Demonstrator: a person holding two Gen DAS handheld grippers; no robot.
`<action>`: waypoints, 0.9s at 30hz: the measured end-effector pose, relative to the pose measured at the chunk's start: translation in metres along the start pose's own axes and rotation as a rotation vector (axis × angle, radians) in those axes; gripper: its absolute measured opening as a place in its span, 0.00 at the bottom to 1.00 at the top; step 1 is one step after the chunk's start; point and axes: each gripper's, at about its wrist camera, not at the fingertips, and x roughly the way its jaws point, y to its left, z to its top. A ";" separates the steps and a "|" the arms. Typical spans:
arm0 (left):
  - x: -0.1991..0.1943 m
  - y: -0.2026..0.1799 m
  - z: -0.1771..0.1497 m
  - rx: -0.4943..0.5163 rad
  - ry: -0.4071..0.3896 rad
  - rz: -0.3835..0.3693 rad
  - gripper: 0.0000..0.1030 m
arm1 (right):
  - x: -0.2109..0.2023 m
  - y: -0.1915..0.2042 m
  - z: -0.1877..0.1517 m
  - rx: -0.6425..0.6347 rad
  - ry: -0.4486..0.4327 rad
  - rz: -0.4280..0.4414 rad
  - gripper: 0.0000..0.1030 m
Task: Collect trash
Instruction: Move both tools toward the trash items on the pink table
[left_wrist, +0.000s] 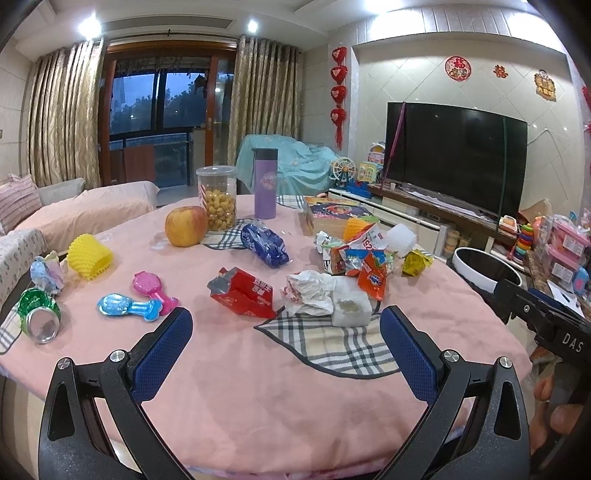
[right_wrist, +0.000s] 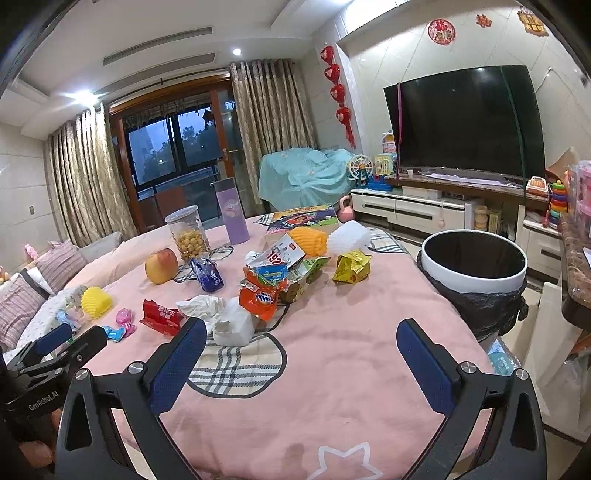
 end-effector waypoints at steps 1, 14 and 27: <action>0.001 0.000 0.000 0.000 0.002 0.000 1.00 | 0.000 0.000 0.000 -0.001 0.001 0.002 1.00; 0.021 0.017 -0.005 -0.030 0.070 0.026 1.00 | 0.024 0.003 -0.002 0.004 0.148 0.037 1.00; 0.075 0.053 -0.006 -0.080 0.174 0.065 1.00 | 0.080 0.021 -0.019 0.040 0.267 0.132 0.99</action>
